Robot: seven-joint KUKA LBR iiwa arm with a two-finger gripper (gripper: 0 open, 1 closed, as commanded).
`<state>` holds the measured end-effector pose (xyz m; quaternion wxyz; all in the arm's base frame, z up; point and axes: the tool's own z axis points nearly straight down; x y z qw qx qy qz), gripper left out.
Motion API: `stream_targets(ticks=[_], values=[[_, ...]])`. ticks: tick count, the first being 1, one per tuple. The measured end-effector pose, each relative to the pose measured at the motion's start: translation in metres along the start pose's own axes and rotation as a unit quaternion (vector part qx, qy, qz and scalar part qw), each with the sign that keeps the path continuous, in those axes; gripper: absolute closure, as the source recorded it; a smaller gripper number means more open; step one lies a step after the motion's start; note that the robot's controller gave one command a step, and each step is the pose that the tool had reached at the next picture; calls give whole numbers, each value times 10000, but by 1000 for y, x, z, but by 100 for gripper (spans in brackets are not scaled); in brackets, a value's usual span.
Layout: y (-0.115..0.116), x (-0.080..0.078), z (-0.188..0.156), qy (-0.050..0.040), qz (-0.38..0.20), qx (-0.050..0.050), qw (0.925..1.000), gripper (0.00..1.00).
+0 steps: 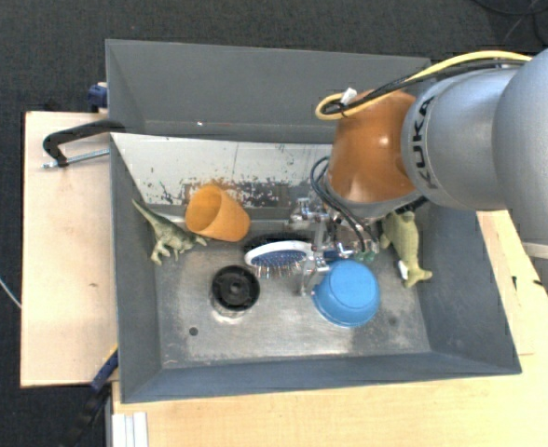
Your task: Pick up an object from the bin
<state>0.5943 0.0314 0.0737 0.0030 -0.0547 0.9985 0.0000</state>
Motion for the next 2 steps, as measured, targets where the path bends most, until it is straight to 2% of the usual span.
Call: stream_targets(ticks=[1,2], values=[[-1,-2,-2,-37,8,0,10000,100],[8,10,-150,-32,-1489,1,9889,100]])
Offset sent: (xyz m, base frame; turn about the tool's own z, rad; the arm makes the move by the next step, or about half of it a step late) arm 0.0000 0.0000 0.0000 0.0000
